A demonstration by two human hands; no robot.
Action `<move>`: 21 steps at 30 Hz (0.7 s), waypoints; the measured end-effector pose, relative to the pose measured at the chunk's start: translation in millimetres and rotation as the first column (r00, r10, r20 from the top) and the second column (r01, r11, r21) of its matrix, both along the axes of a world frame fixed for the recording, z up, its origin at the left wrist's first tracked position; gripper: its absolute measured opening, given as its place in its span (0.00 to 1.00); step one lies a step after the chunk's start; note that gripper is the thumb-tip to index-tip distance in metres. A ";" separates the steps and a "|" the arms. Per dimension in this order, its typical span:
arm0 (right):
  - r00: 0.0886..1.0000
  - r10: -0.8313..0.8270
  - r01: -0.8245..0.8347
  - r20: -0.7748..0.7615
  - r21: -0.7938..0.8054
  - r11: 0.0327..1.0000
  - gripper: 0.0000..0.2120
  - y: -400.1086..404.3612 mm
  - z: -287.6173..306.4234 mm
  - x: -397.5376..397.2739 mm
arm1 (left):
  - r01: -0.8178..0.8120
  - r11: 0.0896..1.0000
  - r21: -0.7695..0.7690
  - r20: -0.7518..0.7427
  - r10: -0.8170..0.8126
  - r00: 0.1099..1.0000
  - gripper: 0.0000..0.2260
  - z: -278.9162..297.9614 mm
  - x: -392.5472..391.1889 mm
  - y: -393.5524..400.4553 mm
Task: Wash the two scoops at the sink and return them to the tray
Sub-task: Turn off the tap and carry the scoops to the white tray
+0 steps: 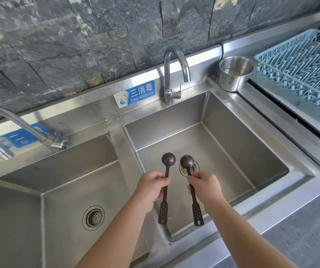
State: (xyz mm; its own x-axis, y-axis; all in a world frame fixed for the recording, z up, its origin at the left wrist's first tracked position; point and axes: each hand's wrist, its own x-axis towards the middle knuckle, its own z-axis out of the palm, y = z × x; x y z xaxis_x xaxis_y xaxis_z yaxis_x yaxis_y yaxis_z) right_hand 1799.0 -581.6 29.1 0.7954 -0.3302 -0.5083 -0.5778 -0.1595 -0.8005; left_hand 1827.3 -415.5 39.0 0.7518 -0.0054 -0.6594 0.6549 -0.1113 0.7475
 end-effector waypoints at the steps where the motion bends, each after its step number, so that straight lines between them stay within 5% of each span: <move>1: 1.000 -0.024 0.024 0.011 0.017 1.000 0.08 3.6 3.2 -8.1 | 0.016 1.000 -0.004 0.009 -0.016 1.000 0.03 2.8 -6.2 1.7; 12: 0.927 -0.345 0.320 0.146 0.171 0.932 0.09 67.3 54.6 -196.6 | 0.402 0.912 -0.083 0.135 -0.389 0.911 0.02 41.6 -143.3 36.9; 21: 0.740 -0.654 0.636 0.159 0.149 0.757 0.08 87.1 80.8 -390.7 | 0.752 0.652 -0.091 0.215 -0.725 0.655 0.05 77.2 -285.8 28.7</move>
State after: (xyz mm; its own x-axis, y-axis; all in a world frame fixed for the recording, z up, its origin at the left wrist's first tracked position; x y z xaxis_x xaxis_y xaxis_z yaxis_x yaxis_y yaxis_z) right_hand 1408.3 -494.5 109.8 0.4892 -0.7651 -0.4188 -0.3547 0.2642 -0.8969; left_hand 1541.5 -386.8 116.1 0.5369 -0.6945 -0.4790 0.2895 -0.3817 0.8778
